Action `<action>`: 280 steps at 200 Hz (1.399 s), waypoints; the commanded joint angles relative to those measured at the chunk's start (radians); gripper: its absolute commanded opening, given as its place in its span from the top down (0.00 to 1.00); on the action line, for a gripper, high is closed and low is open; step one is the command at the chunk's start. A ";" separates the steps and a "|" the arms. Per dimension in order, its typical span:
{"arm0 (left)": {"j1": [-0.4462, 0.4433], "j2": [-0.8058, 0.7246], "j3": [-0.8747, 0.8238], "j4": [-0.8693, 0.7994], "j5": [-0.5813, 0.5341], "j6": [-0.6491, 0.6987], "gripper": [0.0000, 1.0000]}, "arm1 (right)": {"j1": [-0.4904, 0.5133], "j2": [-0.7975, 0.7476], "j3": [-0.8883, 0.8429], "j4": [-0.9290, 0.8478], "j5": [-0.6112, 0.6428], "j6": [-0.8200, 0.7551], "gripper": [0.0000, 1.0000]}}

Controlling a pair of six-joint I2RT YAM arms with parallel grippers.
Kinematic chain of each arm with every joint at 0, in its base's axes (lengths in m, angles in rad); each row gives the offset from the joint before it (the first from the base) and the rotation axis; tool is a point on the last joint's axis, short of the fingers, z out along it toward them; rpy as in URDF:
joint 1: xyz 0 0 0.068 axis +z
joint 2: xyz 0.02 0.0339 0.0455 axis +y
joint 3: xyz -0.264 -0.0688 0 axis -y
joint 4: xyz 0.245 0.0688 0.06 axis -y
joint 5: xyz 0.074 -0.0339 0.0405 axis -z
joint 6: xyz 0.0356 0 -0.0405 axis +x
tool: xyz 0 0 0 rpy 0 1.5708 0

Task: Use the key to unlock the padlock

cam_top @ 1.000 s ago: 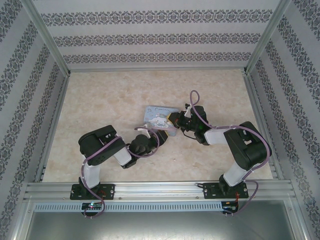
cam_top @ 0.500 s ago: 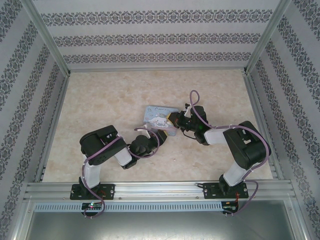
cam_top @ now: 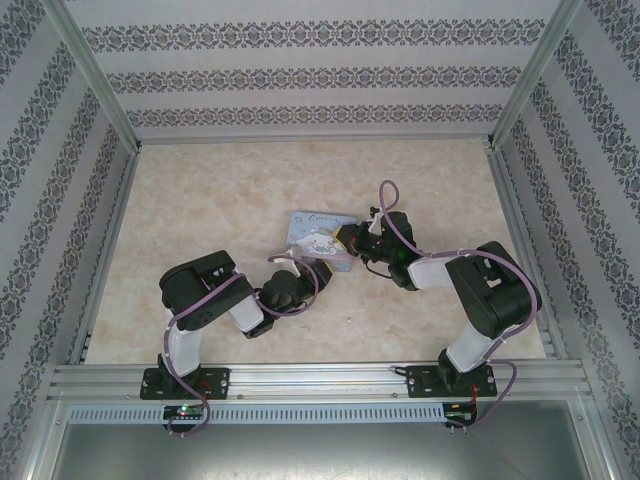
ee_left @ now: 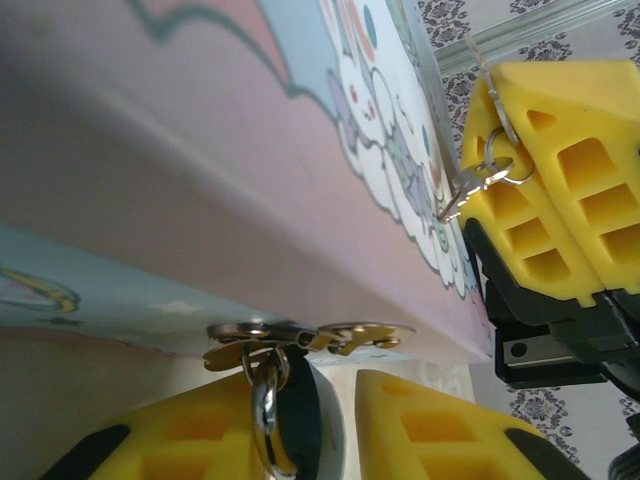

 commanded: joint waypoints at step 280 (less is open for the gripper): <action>0.061 -0.228 0.032 -0.409 0.208 0.017 1.00 | 0.089 -0.634 -0.477 -0.206 0.009 -0.096 1.00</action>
